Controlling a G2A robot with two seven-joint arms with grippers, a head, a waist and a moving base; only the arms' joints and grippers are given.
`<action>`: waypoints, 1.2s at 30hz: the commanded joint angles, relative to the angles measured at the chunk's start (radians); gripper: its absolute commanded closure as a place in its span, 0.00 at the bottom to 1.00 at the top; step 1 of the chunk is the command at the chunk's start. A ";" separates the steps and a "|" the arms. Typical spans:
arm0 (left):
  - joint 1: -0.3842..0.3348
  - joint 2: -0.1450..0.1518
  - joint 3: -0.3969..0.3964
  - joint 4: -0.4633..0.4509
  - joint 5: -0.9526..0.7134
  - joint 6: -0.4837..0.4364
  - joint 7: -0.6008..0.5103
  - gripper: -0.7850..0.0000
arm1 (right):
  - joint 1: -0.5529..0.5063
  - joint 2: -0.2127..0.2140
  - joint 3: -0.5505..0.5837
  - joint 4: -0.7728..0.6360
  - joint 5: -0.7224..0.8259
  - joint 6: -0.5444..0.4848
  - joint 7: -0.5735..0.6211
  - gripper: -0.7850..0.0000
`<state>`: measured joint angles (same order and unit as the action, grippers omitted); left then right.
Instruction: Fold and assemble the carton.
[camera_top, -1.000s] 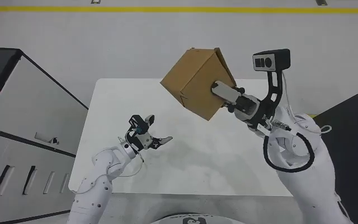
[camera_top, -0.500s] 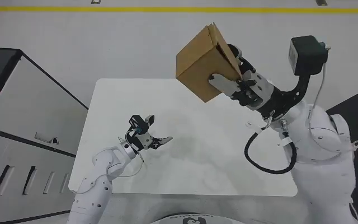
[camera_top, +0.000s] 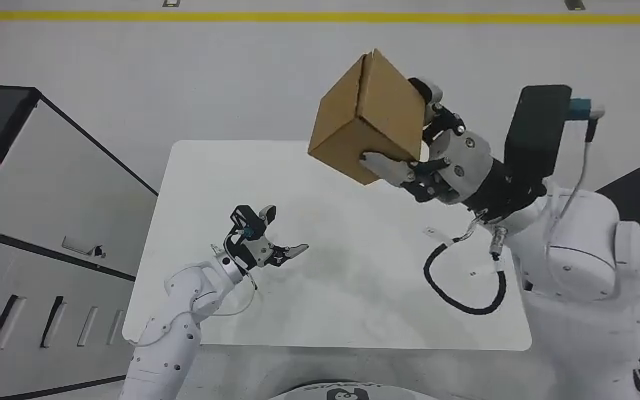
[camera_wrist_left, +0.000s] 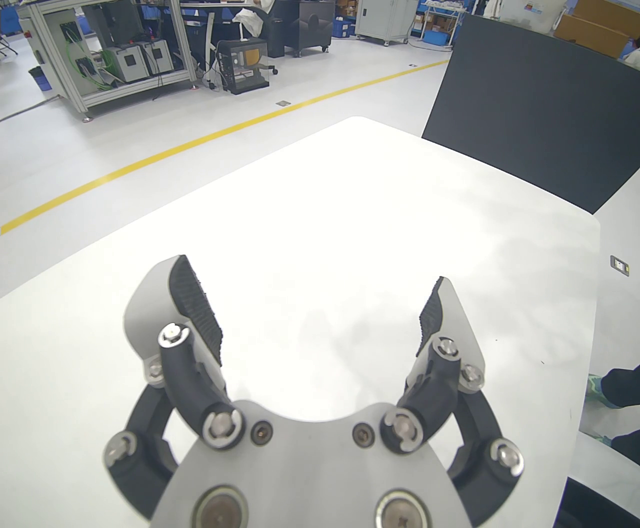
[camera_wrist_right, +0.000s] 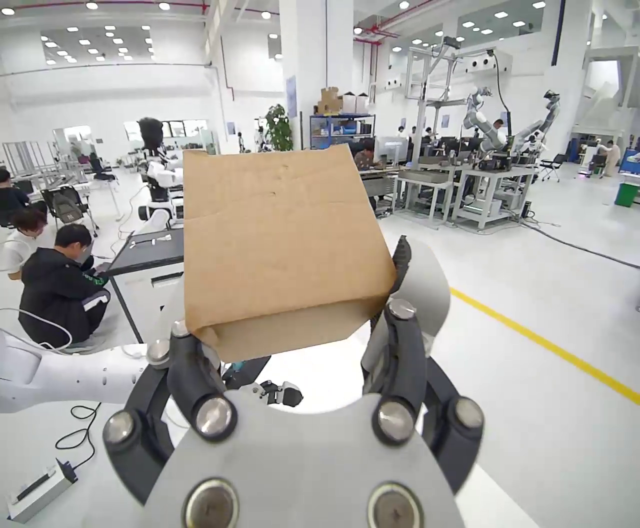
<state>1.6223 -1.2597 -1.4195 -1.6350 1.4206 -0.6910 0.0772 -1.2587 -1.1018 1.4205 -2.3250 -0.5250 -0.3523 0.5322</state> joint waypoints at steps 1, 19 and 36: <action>0.000 0.000 0.000 0.000 0.000 0.000 0.000 0.00 | 0.014 0.006 0.009 -0.025 -0.118 -0.063 0.039 1.00; 0.000 0.000 0.000 0.000 0.000 0.000 0.000 0.00 | 0.056 0.027 -0.030 -0.025 -1.174 -0.225 -0.433 1.00; 0.000 0.000 0.000 0.000 0.000 0.000 0.000 0.00 | 0.112 0.054 -0.068 -0.025 -1.645 -0.272 -0.623 1.00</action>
<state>1.6223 -1.2597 -1.4195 -1.6350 1.4206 -0.6910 0.0772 -1.1449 -1.0522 1.3543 -2.3500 -2.0136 -0.6769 -0.0644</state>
